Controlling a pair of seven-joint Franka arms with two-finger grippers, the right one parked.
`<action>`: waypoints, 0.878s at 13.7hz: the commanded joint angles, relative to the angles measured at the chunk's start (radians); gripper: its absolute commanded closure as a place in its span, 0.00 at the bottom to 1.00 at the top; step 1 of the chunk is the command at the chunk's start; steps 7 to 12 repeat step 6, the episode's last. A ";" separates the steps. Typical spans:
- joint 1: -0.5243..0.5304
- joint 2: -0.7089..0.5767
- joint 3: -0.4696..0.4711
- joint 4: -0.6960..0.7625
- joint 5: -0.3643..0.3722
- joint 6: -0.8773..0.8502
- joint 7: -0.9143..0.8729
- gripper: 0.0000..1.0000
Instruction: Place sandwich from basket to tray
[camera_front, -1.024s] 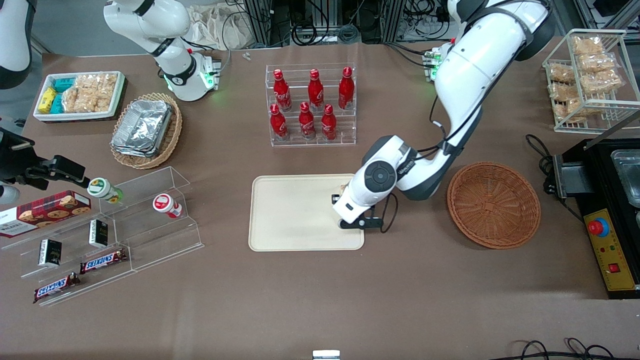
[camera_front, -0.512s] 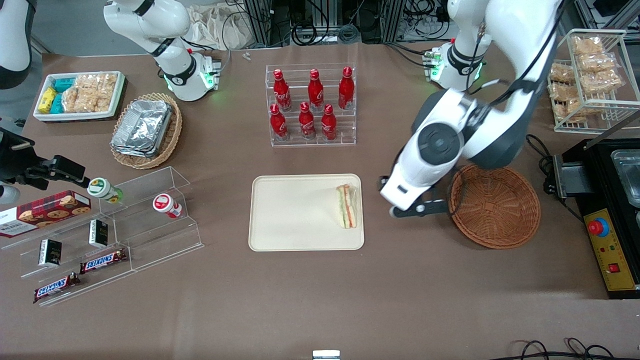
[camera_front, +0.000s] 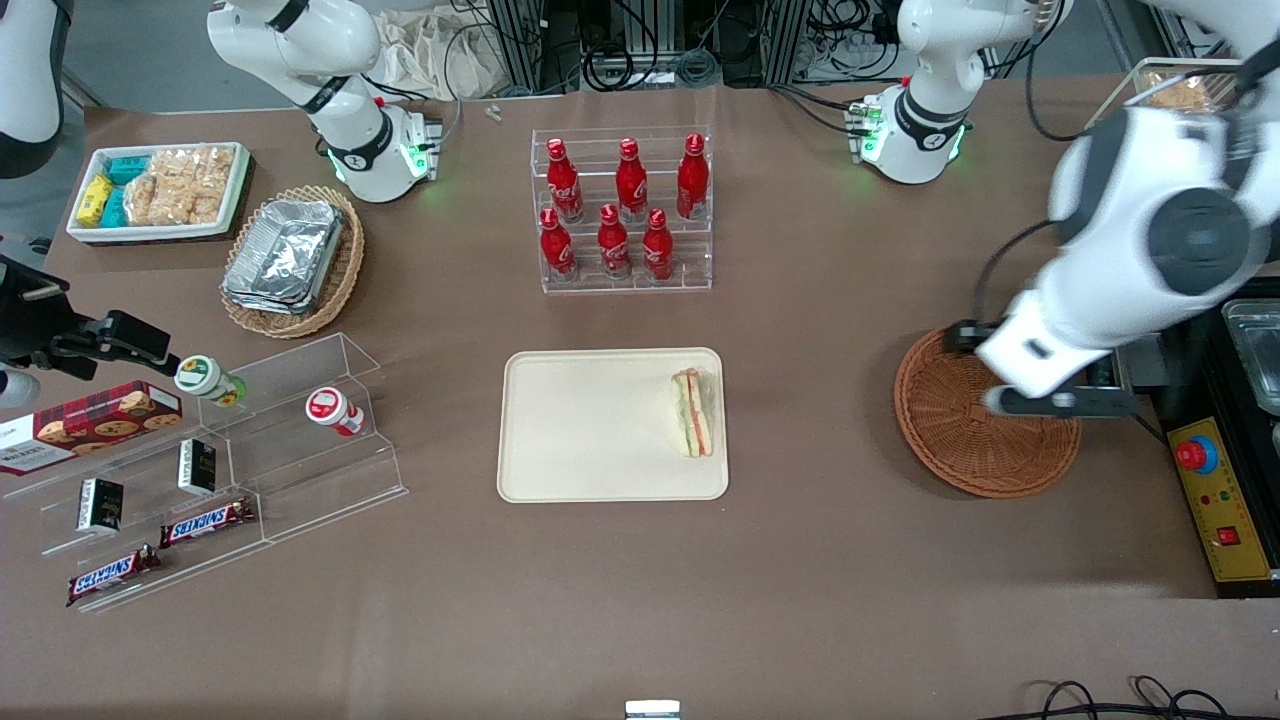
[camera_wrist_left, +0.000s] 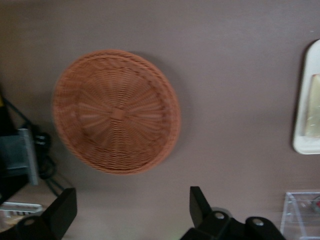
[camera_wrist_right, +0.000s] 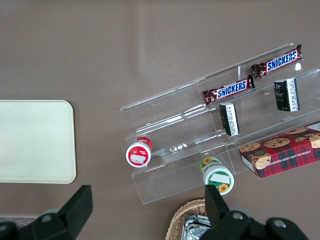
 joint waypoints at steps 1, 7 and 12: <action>0.108 -0.077 -0.012 -0.025 -0.024 -0.022 0.132 0.00; 0.121 -0.065 -0.009 0.083 -0.018 -0.122 0.023 0.00; 0.121 -0.065 -0.009 0.083 -0.018 -0.122 0.023 0.00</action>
